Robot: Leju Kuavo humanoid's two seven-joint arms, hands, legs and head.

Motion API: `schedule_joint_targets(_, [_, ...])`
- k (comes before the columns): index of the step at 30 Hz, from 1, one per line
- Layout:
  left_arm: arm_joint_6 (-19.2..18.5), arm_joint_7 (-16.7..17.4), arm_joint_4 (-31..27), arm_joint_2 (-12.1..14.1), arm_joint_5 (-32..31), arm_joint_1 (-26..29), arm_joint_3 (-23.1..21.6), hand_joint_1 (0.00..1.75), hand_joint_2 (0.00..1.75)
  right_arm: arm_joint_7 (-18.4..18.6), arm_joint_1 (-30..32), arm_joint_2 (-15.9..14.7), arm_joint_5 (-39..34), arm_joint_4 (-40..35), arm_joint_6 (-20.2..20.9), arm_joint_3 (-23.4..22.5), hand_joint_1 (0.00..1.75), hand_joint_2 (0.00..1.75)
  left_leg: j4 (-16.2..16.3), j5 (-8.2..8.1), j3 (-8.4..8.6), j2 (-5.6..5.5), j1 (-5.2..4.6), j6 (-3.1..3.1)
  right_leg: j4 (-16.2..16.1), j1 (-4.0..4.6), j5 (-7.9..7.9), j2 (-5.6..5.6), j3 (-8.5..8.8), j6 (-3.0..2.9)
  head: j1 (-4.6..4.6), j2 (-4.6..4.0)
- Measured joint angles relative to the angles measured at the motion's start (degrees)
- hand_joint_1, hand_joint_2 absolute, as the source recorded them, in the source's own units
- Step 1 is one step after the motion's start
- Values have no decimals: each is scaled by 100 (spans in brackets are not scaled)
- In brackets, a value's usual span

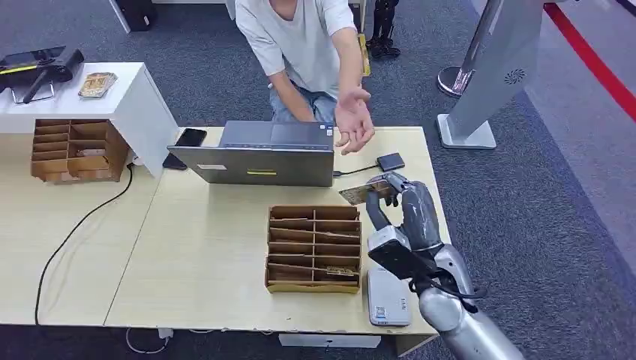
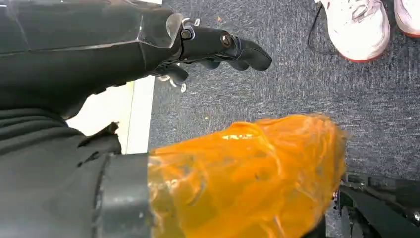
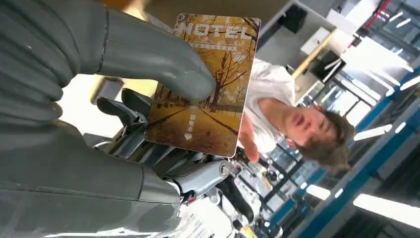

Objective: Pass the card to the sensor for recognition and then transmit it.

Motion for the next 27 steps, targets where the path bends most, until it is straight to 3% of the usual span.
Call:
schedule_joint_targets(7, [-24,9,0,2,-96,-4,-74,0,0,198,-422,238,191,261,-174,74,175,175,0,0,0,0,0,0,0,0,0,0,0,0,0,0])
schedule_joint_targets(17, [-72,22,0,7,-230,-6,-87,0,0,606,-820,496,1084,741,-627,177,175,175,0,0,0,-1,0,0,1,0,0,0,0,0,0,0])
schedule_joint_targets(27, [-173,22,0,33,-413,-6,-92,0,0,927,-1150,748,1493,1456,-590,251,175,175,0,1,1,-1,0,0,1,0,0,0,0,0,0,0])
